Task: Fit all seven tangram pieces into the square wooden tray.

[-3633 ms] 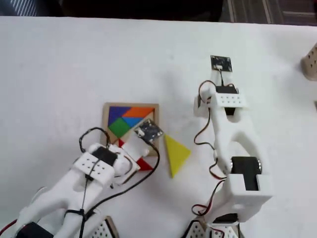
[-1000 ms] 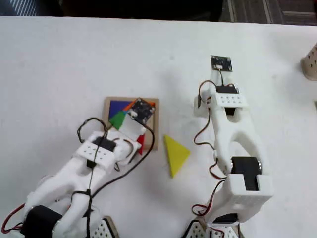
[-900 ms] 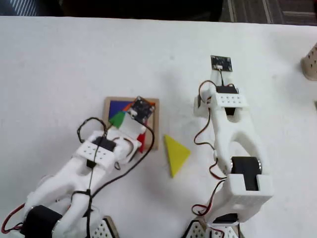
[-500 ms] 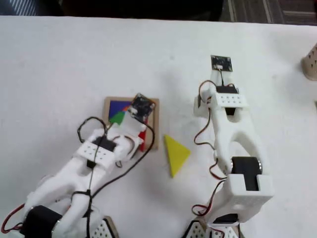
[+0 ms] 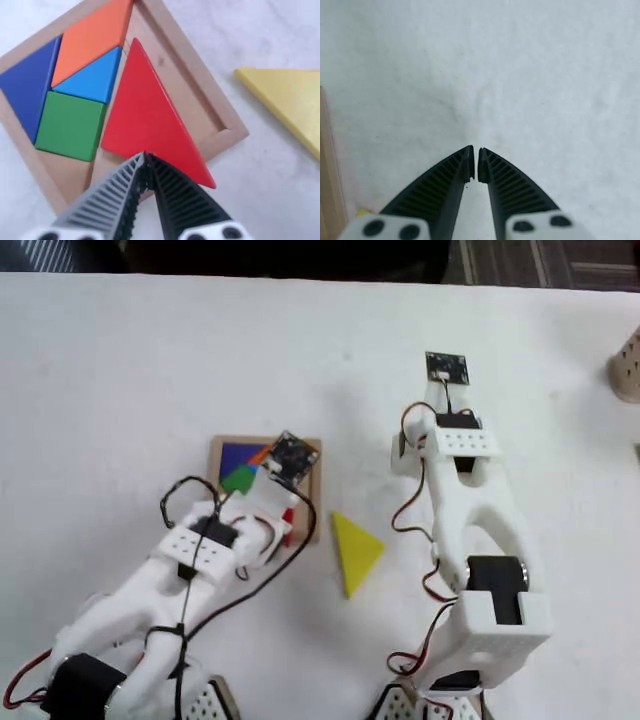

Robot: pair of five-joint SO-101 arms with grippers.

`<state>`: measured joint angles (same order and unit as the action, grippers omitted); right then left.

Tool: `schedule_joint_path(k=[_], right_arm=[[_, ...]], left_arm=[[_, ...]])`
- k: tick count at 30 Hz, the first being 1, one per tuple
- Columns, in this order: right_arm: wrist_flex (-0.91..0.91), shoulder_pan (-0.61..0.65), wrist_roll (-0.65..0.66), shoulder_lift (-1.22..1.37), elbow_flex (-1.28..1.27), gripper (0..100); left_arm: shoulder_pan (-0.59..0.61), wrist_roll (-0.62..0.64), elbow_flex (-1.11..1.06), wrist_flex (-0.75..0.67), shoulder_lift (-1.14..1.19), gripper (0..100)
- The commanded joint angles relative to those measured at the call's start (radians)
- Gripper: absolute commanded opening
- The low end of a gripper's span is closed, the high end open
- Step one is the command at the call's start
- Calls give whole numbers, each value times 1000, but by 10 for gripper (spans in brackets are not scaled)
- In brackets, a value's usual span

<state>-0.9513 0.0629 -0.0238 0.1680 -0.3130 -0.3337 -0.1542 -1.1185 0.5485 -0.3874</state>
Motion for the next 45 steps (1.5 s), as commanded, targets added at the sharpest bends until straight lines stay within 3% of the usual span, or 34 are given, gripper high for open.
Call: schedule_joint_path(k=[1, 11, 23, 35, 40, 45], right_arm=[[7, -8, -5, -10, 46, 22], [7, -7, -5, -10, 46, 22], [7, -7, -5, -10, 48, 22], [7, -8, -5, -10, 46, 22], [7, -7, -5, -10, 44, 22], [7, -7, -5, -10, 44, 22]], left_arm=[[-35, 11, 84, 15, 54, 23], [-24, 11, 379, 124, 346, 23], [-22, 11, 400, 17, 357, 23], [47, 12, 404, 68, 351, 23], [45, 120, 436, 68, 377, 23], [48, 130, 557, 118, 492, 23]])
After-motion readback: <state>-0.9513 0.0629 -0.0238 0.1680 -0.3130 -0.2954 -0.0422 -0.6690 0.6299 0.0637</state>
